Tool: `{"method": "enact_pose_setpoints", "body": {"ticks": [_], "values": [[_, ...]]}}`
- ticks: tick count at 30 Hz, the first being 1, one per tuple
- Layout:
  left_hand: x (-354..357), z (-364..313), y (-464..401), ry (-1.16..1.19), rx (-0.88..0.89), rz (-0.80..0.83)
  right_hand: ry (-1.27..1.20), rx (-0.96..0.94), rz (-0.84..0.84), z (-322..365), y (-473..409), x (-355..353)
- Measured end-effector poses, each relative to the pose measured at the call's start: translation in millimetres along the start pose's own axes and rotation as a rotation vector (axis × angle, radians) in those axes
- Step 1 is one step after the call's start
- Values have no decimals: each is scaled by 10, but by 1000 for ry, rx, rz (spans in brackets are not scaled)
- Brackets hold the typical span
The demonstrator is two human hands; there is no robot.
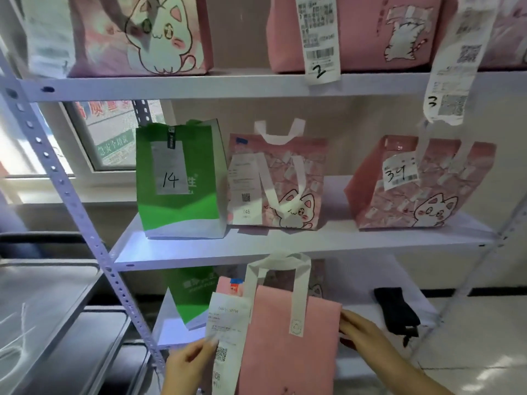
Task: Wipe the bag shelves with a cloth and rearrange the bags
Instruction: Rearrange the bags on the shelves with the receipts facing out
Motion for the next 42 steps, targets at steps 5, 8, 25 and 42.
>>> {"method": "enact_pose_setpoints", "body": {"ticks": [5,8,25,42], "values": [[-35,411,-247,-28,-67,-67,84,17,22,-176,-444,191],[50,707,-401,48,-76,-109,103,-22,6,-409,-827,255],[251,2292,-1051,326,185,-252,-143,-500,-333,-2066,-3329,45],[481,2403,-701,432,348,-459,-225,-543,-725,-2377,-3224,-895]]}}
Point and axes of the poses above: each hand's wrist, its own y-axis away from the middle knuckle, its own x-axis out of the palm, z = x × y, the point moved 1 cm from there along -y, towards the middle knuckle, and after that the axes turned 5 degrees about x, right-handed, at the moved point
